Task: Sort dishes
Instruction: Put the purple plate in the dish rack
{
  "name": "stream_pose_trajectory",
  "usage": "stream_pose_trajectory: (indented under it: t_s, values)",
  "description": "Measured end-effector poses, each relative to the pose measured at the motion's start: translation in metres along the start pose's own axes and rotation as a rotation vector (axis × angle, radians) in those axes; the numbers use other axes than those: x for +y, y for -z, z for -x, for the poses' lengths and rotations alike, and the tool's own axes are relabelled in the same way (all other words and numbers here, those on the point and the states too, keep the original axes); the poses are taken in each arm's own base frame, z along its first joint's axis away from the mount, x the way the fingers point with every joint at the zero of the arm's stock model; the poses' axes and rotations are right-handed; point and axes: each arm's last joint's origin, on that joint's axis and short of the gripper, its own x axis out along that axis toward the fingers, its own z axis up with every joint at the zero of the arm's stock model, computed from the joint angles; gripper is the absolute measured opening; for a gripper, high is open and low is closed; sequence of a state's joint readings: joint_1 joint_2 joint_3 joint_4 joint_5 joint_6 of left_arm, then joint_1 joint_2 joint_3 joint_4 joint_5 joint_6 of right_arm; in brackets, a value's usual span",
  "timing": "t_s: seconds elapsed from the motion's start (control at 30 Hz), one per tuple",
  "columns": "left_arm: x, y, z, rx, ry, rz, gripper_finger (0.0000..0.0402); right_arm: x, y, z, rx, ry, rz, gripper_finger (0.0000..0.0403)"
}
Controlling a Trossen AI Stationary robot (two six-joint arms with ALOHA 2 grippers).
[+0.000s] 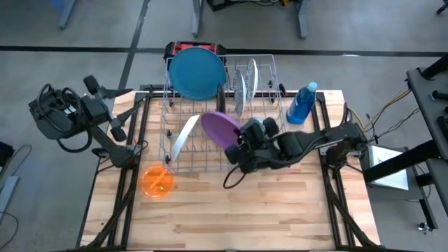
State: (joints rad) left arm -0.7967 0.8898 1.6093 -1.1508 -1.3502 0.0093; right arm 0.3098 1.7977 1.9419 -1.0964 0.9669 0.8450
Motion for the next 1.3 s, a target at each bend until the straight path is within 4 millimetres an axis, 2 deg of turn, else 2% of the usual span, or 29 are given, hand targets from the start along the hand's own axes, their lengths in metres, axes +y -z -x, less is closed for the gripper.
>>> stream_pose_trajectory:
  t_s: [0.37,0.9,1.3]
  values:
    - [-0.002,-0.001,0.000,0.000,0.000,0.032,0.0220,0.011,0.016,-0.013,0.021,0.045,0.028,0.0030]
    - [-0.008,-0.003,-0.002,0.003,0.000,0.039,0.0220,0.044,0.049,-0.051,-0.047,0.158,-0.033,0.0030]
    - [-0.007,-0.003,-0.002,0.003,0.000,0.033,0.0220,0.046,0.053,-0.059,-0.053,0.176,-0.068,0.0030]
